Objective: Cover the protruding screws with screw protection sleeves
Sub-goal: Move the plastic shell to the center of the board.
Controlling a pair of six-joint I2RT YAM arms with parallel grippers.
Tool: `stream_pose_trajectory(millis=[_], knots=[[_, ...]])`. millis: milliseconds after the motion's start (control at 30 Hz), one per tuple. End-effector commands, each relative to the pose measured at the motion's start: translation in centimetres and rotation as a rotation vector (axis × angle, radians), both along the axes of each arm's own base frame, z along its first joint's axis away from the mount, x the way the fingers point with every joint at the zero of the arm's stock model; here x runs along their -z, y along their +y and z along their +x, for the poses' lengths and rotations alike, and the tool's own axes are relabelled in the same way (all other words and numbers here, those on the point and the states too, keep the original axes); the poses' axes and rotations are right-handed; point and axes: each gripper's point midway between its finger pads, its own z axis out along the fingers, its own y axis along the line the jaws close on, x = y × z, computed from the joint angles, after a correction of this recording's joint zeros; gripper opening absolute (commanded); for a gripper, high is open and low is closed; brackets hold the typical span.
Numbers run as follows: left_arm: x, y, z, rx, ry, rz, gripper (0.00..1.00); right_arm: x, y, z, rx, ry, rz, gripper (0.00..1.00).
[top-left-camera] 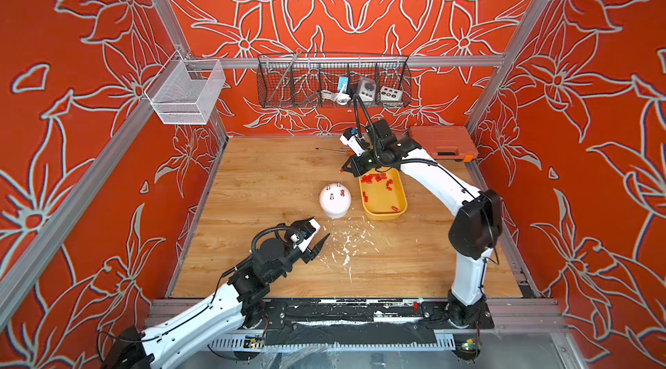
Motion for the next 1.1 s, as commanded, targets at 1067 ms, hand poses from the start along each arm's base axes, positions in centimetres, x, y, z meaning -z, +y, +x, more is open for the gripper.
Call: stream_pose_trajectory(millis=[1067], knots=[[-0.6, 3.1, 3.2, -0.155, 0.115, -0.124, 0.74, 4.7, 1.7, -0.8, -0.161, 0.173, -0.064, 0.00]])
